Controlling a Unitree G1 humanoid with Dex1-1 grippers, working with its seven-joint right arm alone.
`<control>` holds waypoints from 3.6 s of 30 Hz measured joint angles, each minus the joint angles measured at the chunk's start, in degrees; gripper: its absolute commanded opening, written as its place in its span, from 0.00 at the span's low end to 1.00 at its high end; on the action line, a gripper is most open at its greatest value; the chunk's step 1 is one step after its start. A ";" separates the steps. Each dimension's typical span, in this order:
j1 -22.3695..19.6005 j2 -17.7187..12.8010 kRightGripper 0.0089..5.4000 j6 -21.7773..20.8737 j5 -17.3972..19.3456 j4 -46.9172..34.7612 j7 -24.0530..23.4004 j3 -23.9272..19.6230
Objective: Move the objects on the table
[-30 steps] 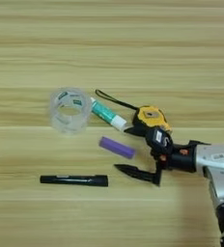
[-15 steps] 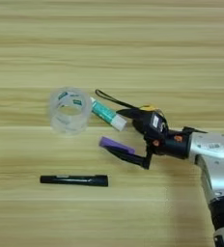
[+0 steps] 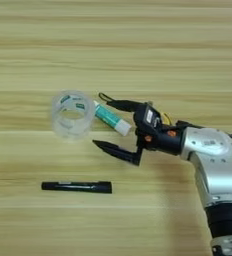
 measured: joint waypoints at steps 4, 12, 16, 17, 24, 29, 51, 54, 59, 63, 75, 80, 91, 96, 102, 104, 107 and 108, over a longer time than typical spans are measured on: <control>-0.81 0.71 0.99 0.97 -0.05 -1.41 -0.07 1.13; -2.61 2.69 0.99 1.79 -0.28 -3.19 -0.50 4.31; -2.63 3.20 0.99 2.13 -0.43 -3.23 -0.58 5.67; -2.64 3.46 0.99 2.19 -0.43 -3.32 -0.79 6.03; -3.30 4.80 0.99 2.28 -1.67 -3.96 -1.46 8.09; -4.56 6.00 0.99 2.28 -3.25 -2.89 -3.87 8.75; -10.55 9.94 0.99 14.17 -13.06 -1.80 -13.68 15.03; -10.75 9.99 0.99 15.16 -13.95 -0.40 -14.21 15.46; -12.34 10.21 0.99 16.08 -15.72 2.23 -16.21 15.54; -12.50 10.24 0.99 16.14 -16.63 3.36 -16.28 16.26; -12.56 9.94 0.95 15.82 -18.50 4.69 -15.59 18.27; -13.21 9.61 0.82 14.51 -19.35 5.90 -15.41 18.89; -13.65 9.05 0.59 10.99 -20.59 8.33 -14.37 19.91; -13.70 8.57 0.50 10.56 -20.54 7.99 -13.41 19.95; -13.65 8.47 0.40 9.94 -20.42 7.46 -12.89 19.94; -13.61 8.47 0.37 9.89 -20.40 7.19 -12.45 19.92; -13.35 8.49 0.33 9.77 -20.33 6.86 -12.33 19.86; -13.31 8.50 0.32 9.76 -20.32 6.78 -12.30 19.85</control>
